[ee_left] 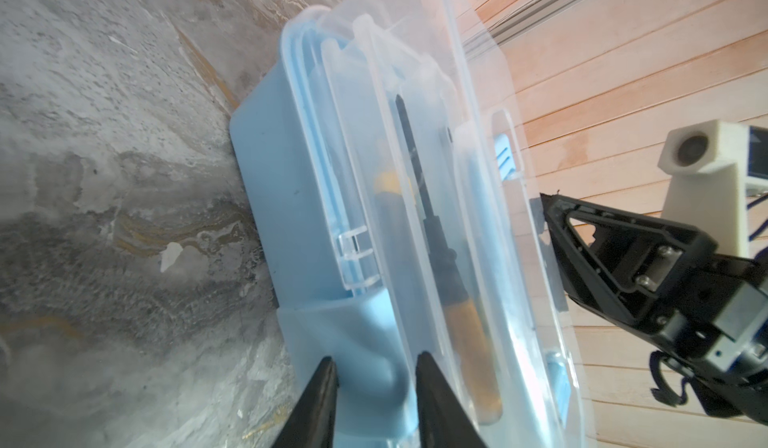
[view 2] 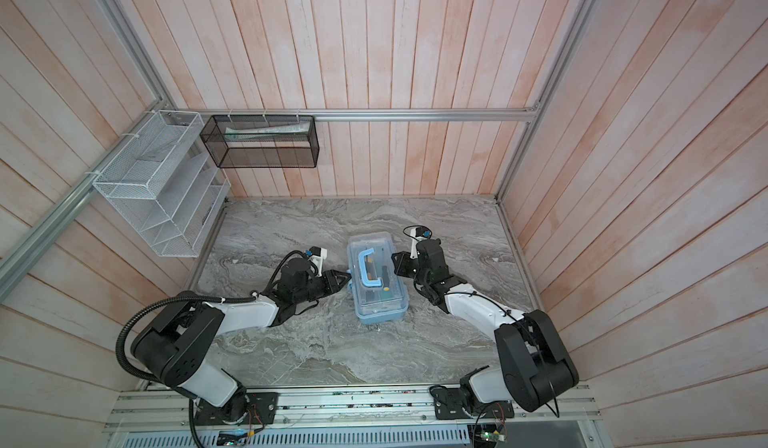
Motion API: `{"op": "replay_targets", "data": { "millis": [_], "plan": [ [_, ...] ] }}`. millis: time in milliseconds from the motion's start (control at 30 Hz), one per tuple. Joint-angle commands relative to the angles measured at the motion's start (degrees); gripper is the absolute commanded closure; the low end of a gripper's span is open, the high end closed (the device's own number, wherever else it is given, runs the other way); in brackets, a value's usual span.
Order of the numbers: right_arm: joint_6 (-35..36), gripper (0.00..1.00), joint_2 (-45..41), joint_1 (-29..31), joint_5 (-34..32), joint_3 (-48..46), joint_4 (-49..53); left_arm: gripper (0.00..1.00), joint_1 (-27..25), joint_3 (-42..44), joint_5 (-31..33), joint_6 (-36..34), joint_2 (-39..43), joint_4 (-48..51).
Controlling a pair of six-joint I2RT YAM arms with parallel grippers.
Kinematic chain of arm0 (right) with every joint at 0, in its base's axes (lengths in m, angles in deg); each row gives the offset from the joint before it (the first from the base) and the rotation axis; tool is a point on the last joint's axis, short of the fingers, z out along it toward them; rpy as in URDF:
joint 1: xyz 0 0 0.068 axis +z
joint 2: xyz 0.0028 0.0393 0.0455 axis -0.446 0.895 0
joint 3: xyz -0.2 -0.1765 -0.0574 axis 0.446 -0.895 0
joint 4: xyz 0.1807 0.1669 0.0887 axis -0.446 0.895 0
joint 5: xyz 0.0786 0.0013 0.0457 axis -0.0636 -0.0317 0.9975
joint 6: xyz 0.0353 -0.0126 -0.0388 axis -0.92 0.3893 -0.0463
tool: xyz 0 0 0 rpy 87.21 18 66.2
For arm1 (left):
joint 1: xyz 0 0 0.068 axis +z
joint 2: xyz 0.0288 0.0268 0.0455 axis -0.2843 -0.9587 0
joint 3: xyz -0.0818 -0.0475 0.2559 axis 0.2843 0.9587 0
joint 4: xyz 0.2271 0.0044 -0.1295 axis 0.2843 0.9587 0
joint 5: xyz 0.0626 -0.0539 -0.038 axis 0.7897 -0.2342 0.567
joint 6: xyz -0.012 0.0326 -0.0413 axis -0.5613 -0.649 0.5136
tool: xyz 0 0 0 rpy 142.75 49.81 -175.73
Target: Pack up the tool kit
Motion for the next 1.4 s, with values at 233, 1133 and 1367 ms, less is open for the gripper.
{"op": "replay_targets", "data": {
  "millis": [233,1133,1367],
  "plan": [
    [-0.2,0.82,1.6,0.7,2.7,-2.2,5.7,0.68,-0.1,-0.5,-2.4,1.8,-2.3,-4.7],
    [0.0,0.82,-0.1,0.8,1.6,-3.2,8.8,0.69,0.0,-4.9,3.1,-4.0,0.2,15.8],
    [-0.2,0.82,0.1,0.8,1.9,-3.3,8.6,0.69,0.5,-4.6,2.8,-4.0,0.7,17.1]
  ]
}}
